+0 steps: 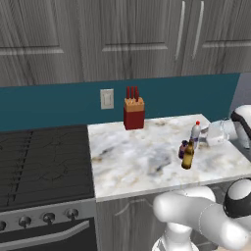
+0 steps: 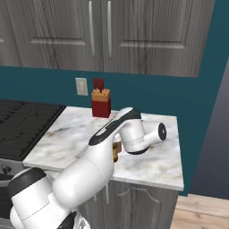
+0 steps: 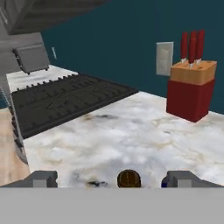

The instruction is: Place the drinks on the dining counter in a tight cluster.

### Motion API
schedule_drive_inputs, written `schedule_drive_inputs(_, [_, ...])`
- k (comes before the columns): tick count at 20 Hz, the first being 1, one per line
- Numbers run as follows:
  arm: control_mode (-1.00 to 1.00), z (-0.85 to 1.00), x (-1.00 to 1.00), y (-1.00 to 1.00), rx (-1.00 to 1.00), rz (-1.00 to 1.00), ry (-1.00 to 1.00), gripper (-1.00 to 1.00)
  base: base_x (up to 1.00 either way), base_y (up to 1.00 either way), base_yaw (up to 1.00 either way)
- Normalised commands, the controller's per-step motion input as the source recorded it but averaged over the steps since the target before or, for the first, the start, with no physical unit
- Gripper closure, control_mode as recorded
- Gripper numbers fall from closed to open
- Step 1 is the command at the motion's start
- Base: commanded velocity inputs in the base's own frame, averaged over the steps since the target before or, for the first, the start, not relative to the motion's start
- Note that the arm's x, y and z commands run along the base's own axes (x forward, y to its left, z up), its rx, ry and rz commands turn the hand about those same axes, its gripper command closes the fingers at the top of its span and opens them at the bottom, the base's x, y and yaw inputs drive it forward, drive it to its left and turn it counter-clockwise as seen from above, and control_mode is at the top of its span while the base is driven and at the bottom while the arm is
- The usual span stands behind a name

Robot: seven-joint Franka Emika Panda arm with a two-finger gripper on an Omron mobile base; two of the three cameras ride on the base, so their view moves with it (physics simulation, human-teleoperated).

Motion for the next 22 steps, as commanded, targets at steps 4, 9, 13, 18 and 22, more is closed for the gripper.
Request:
schedule_drive_inputs(4, [-1.00,0.00,-0.12,-0.17,0.00,0.27,-0.22,-1.00,0.00,0.00,0.00])
schedule_drive_inputs(9, [-1.00,0.00,-0.38,0.00,0.00,0.14,-0.16,-1.00,0.00,0.00,0.00])
schedule_drive_inputs(13, [-1.00,-0.38,-0.04,0.01,0.00,0.01,-0.01,-1.00,0.00,0.00,0.00])
schedule_drive_inputs(18, [-1.00,-0.56,0.00,0.01,0.00,0.00,0.00,-1.00,0.00,0.00,0.00])
schedule_drive_inputs(22, [-1.00,-0.40,0.00,0.00,0.00,0.00,0.01,-1.00,0.00,0.00,0.00])
